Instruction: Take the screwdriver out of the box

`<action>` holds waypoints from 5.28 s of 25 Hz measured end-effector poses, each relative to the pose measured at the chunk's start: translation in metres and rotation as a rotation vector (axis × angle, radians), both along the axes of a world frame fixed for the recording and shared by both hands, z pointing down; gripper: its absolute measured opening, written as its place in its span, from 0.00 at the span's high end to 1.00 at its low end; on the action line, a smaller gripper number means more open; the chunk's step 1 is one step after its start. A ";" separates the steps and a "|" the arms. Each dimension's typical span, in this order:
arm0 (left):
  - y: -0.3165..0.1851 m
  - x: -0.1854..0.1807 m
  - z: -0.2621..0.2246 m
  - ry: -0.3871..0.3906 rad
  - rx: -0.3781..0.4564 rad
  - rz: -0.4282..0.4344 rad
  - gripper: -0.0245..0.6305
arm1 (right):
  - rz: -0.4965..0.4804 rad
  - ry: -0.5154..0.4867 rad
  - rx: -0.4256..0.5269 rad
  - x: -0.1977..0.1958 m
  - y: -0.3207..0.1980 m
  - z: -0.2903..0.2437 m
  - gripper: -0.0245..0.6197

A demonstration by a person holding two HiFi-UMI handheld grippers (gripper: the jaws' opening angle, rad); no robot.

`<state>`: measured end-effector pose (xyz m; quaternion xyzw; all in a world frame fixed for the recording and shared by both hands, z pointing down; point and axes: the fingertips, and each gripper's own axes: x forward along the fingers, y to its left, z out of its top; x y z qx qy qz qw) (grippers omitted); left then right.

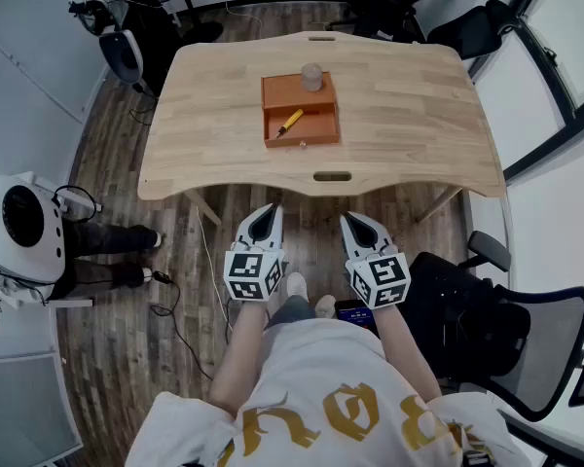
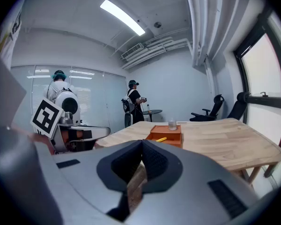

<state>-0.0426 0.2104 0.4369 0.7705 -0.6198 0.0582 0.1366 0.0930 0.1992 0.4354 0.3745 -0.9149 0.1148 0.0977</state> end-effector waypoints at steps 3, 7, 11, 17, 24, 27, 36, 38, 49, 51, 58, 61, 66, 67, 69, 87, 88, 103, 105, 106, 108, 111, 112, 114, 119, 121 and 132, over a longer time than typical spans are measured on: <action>0.005 0.000 0.002 -0.008 -0.009 0.000 0.95 | 0.000 0.001 0.000 0.001 0.006 0.000 0.95; 0.007 0.001 -0.001 -0.025 -0.008 -0.001 0.95 | 0.005 0.000 0.000 0.004 0.008 -0.001 0.95; 0.011 0.001 -0.004 -0.009 -0.001 -0.001 0.95 | 0.009 -0.011 -0.019 0.004 0.012 -0.001 0.95; 0.011 0.008 -0.009 0.006 0.012 -0.003 0.95 | 0.020 -0.026 -0.017 0.014 0.016 -0.005 0.95; 0.021 0.011 -0.017 -0.007 0.030 0.004 0.95 | 0.042 -0.050 -0.010 0.026 0.019 -0.008 0.95; 0.021 0.011 -0.015 -0.004 0.024 -0.003 0.95 | 0.040 -0.061 -0.017 0.026 0.017 -0.006 0.95; -0.012 0.006 -0.006 0.007 0.009 -0.007 0.95 | 0.025 -0.054 -0.042 0.018 -0.015 0.007 0.95; -0.027 0.002 -0.003 0.014 0.007 -0.011 0.95 | 0.022 -0.051 -0.049 0.015 -0.030 0.011 0.95; -0.173 -0.033 0.027 0.030 -0.050 -0.003 0.95 | 0.060 -0.023 -0.119 -0.008 -0.166 0.041 0.95; -0.204 -0.044 0.034 0.032 -0.069 0.005 0.95 | 0.074 -0.013 -0.140 -0.016 -0.194 0.048 0.95; -0.297 -0.084 0.053 0.049 -0.126 0.026 0.95 | 0.113 0.002 -0.197 -0.049 -0.285 0.064 0.95; -0.321 -0.094 0.064 0.059 -0.155 0.046 0.95 | 0.116 0.019 -0.218 -0.064 -0.309 0.072 0.95; -0.341 -0.094 0.077 0.025 -0.194 0.134 0.95 | 0.117 0.050 -0.238 -0.086 -0.336 0.084 0.95; -0.344 -0.095 0.080 0.012 -0.199 0.149 0.95 | 0.122 0.055 -0.243 -0.088 -0.340 0.087 0.95; -0.350 -0.096 0.086 0.003 -0.208 0.168 0.95 | 0.134 0.059 -0.254 -0.092 -0.345 0.093 0.95; -0.356 -0.083 0.085 -0.059 -0.218 0.247 0.95 | 0.208 0.063 -0.206 -0.071 -0.332 0.080 0.95; -0.355 -0.083 0.085 -0.061 -0.221 0.245 0.95 | 0.204 0.061 -0.204 -0.071 -0.332 0.079 0.95; -0.355 -0.078 0.116 -0.118 -0.328 0.270 0.95 | 0.171 0.037 -0.226 -0.075 -0.342 0.101 0.95; -0.355 -0.078 0.122 -0.125 -0.352 0.275 0.95 | 0.174 0.040 -0.226 -0.073 -0.344 0.100 0.95; -0.356 -0.077 0.126 -0.131 -0.366 0.280 0.95 | 0.177 0.042 -0.228 -0.071 -0.344 0.101 0.95; -0.357 -0.073 0.133 -0.122 -0.397 0.292 0.95 | 0.185 0.047 -0.238 -0.066 -0.346 0.104 0.95; -0.361 -0.068 0.141 -0.088 -0.433 0.304 0.95 | 0.195 0.053 -0.249 -0.060 -0.350 0.109 0.95; -0.362 -0.067 0.144 -0.091 -0.445 0.306 0.94 | 0.196 0.053 -0.252 -0.059 -0.351 0.110 0.95; -0.363 -0.066 0.152 -0.100 -0.473 0.310 0.95 | 0.196 0.053 -0.256 -0.059 -0.355 0.112 0.95; -0.364 -0.063 0.173 -0.112 -0.563 0.334 0.94 | 0.190 0.060 -0.271 -0.060 -0.363 0.119 0.95; -0.364 -0.062 0.179 -0.125 -0.589 0.345 0.94 | 0.188 0.063 -0.278 -0.060 -0.366 0.121 0.95; -0.378 -0.047 0.211 -0.206 -0.716 0.342 0.70 | 0.163 0.078 -0.309 -0.064 -0.383 0.131 0.95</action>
